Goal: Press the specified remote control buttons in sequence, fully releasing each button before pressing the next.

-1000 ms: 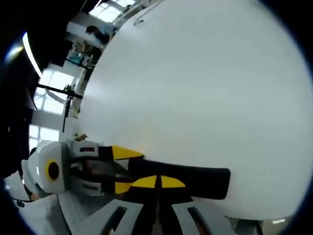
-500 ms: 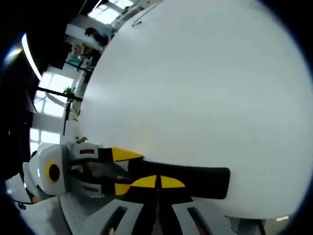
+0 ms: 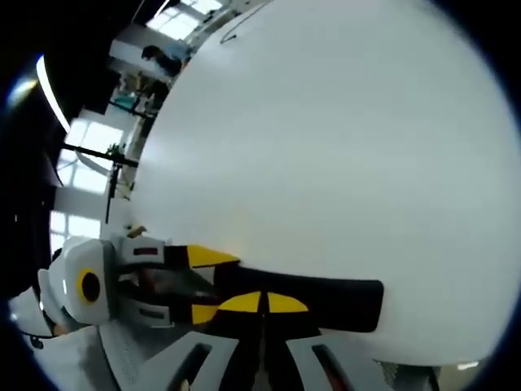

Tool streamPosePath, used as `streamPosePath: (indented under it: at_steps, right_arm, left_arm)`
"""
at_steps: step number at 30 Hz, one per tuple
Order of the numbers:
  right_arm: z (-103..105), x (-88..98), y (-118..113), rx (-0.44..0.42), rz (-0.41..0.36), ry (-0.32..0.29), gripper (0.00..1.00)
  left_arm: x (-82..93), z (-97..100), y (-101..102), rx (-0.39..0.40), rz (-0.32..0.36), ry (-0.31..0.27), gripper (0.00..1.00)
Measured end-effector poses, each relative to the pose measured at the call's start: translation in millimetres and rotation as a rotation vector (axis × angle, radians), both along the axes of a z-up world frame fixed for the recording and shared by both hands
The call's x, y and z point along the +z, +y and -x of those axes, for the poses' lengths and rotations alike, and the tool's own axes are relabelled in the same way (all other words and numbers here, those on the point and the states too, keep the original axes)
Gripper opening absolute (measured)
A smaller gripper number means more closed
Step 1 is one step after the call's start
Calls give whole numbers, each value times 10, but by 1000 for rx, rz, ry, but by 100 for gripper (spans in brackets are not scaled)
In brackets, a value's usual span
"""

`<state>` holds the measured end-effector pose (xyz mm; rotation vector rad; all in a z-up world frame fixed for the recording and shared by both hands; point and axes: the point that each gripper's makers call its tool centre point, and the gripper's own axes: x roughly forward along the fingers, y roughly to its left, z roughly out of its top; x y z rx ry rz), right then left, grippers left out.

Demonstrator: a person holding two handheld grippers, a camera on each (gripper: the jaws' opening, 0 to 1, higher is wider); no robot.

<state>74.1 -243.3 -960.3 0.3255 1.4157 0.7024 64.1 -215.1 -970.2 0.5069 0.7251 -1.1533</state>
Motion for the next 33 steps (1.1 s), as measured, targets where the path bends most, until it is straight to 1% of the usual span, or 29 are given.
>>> streamPosePath:
  at_steps: [2, 3, 4, 5, 6, 7, 12, 16, 18, 19, 20, 22, 33]
  right_arm:
    - [-2, 5, 2, 2, 0, -5, 0]
    - [-3, 25, 15, 0, -14, -6, 0]
    - [-12, 62, 47, -11, -44, -7, 0]
    - [-34, 113, 99, -26, -90, -12, 0]
    - [-38, 130, 115, -30, -108, -13, 0]
    - [-36, 123, 116, -26, -108, -11, 0]
    - [9, 54, 136, 16, -73, -7, 0]
    - [39, 40, 136, 35, -58, -9, 0]
    - [60, 1, 114, 47, -31, -5, 0]
    - [74, -49, 55, 65, 16, -5, 0]
    - [73, -14, 105, 55, -9, -8, 0]
    - [79, -13, 106, 74, 1, -26, 0]
    - [49, -17, 100, 77, 12, -35, 0]
  left_arm:
    - [2, 2, 1, 0, -1, 0, 25]
    - [2, 2, 2, 0, -1, 0, 25]
    - [-2, 2, 6, 0, -1, 0, 25]
    - [-4, 2, 7, 0, -1, 0, 25]
    - [-3, 2, 9, 0, -1, 0, 25]
    - [-3, 2, 9, 0, 0, 0, 25]
    - [-8, 3, 13, 0, -1, 0, 25]
    - [-8, 6, 11, -1, -1, 0, 25]
    - [-7, 7, 9, -1, -1, 0, 25]
    - [-7, 7, 9, -1, -1, 0, 25]
    - [-4, 7, 8, -2, -1, -1, 25]
    - [-3, 7, 5, -1, -1, -1, 25]
    - [4, 2, 5, 6, 2, 2, 25]
